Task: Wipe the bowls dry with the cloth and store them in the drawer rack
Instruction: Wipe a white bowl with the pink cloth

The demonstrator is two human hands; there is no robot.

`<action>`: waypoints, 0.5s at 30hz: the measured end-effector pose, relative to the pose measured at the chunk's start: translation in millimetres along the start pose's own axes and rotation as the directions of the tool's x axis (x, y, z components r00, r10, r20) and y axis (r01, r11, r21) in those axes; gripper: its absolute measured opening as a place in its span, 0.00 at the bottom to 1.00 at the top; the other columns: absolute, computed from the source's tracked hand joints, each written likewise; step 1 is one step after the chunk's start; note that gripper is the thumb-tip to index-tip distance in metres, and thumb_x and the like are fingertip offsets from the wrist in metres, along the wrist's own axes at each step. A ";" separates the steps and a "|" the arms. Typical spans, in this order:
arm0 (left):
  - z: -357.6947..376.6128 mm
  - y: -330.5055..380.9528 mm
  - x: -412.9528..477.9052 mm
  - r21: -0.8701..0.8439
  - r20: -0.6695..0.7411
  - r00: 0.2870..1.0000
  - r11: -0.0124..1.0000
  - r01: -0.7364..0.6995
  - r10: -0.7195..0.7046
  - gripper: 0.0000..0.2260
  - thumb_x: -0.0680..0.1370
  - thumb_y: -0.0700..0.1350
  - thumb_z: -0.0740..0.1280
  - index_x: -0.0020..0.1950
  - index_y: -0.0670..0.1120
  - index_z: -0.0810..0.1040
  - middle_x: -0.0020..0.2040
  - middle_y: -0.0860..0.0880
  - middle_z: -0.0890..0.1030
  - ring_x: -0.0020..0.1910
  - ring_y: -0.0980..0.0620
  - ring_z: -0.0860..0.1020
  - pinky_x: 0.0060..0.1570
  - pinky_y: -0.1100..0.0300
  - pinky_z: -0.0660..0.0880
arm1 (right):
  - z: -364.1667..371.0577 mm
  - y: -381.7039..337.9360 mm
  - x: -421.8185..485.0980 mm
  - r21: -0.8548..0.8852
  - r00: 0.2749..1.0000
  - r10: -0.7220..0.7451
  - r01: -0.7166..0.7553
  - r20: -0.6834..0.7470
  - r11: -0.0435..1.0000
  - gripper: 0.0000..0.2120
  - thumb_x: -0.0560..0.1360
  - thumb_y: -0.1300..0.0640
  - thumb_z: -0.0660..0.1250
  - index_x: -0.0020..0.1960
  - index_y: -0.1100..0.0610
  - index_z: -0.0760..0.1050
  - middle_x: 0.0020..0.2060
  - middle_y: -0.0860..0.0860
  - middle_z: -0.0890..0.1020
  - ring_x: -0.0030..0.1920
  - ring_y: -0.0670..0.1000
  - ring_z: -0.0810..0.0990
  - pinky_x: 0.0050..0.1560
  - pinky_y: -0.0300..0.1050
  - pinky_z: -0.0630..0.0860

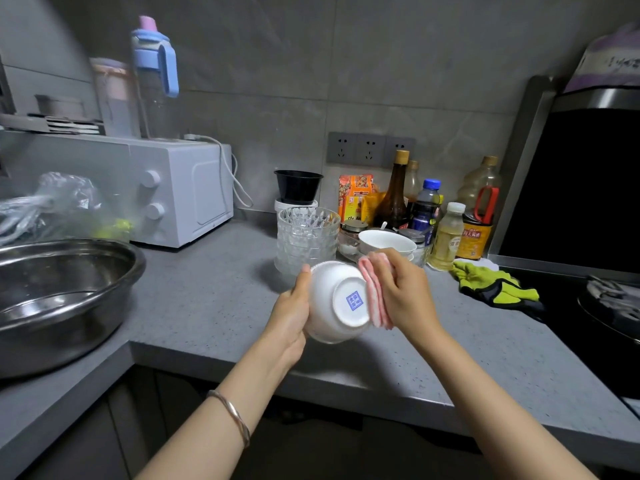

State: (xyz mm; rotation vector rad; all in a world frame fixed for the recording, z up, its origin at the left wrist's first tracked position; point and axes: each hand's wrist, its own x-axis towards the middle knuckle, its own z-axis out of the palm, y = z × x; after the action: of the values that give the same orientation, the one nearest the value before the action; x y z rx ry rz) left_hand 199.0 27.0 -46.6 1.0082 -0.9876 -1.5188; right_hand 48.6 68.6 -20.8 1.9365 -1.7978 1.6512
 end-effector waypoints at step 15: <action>-11.9 -7.4 -0.6 0.124 -0.053 0.996 0.990 -0.066 0.073 0.22 0.78 0.62 0.59 0.55 0.45 0.79 0.54 0.46 0.82 0.55 0.48 0.79 0.62 0.50 0.73 | -0.3 55.6 -35.8 -0.027 0.924 0.320 -0.321 0.212 0.947 0.24 0.73 0.42 0.66 0.65 0.51 0.72 0.62 0.48 0.76 0.60 0.46 0.74 0.56 0.41 0.69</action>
State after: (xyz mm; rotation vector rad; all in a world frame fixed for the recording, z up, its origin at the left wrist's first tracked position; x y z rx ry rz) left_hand 208.1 27.5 -57.2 1.0865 -1.0748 -1.3785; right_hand 16.0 75.4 -77.8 1.9755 -2.3013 1.5790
